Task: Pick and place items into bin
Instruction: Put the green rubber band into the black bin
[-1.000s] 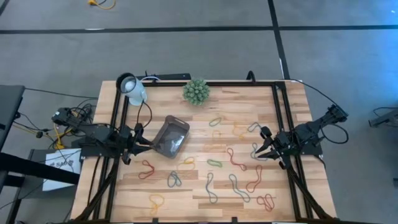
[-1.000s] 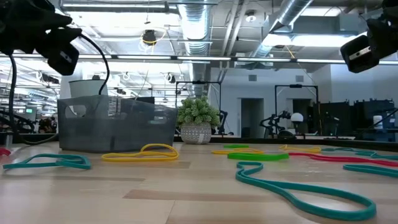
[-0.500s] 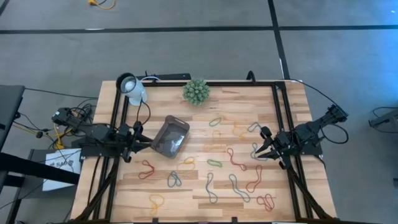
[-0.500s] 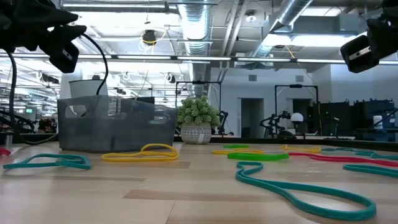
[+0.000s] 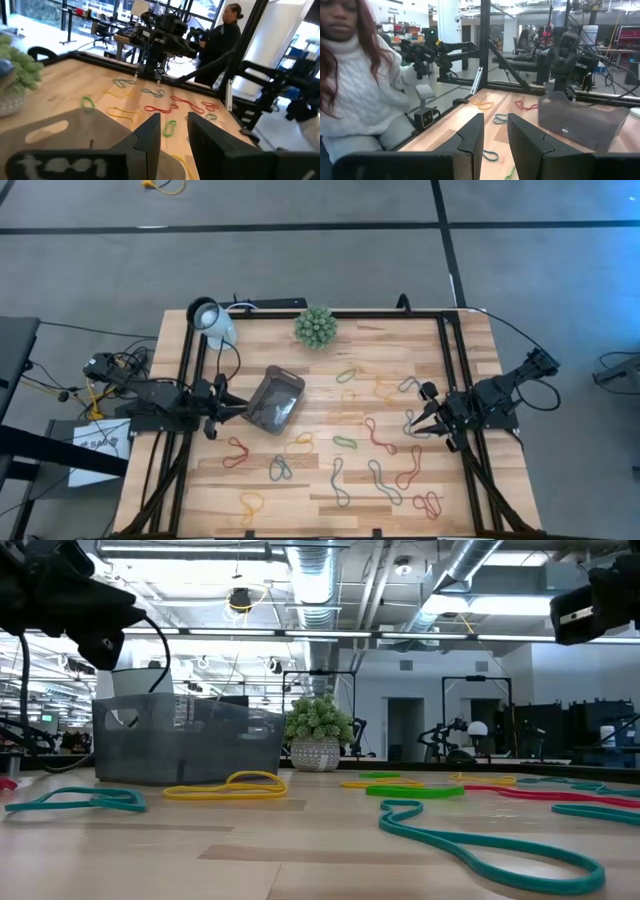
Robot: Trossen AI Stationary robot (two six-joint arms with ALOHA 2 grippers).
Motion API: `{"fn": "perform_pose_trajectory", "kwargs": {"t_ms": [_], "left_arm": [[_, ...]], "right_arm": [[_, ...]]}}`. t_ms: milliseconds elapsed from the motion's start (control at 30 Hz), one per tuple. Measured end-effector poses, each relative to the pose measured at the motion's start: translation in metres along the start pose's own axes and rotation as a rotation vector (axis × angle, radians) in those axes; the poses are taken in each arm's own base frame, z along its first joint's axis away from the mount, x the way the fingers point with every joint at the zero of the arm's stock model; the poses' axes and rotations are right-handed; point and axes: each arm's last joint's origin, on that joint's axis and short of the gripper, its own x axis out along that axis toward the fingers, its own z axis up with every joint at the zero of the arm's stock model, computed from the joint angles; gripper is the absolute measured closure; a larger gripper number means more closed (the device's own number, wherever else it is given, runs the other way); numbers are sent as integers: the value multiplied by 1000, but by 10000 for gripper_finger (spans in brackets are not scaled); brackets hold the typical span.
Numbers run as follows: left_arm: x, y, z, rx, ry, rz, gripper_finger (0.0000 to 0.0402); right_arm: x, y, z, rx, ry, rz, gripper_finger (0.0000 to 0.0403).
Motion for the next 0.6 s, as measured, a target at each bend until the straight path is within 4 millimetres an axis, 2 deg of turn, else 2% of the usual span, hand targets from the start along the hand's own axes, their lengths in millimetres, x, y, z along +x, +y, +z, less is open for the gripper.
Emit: {"fn": "perform_pose_trajectory", "kwargs": {"t_ms": [100,200,500,600], "left_arm": [[0,0,0,23,4,-3,315],[1,-1,-2,36,25,-22,315],[1,1,-2,55,20,25,315],[1,0,-2,34,24,12,315]], "right_arm": [[0,0,0,26,-1,3,321],[0,-1,5,-96,-45,-23,321],[-5,-3,30,-254,-305,-80,321],[-7,-4,35,-250,-360,-98,321]]}}
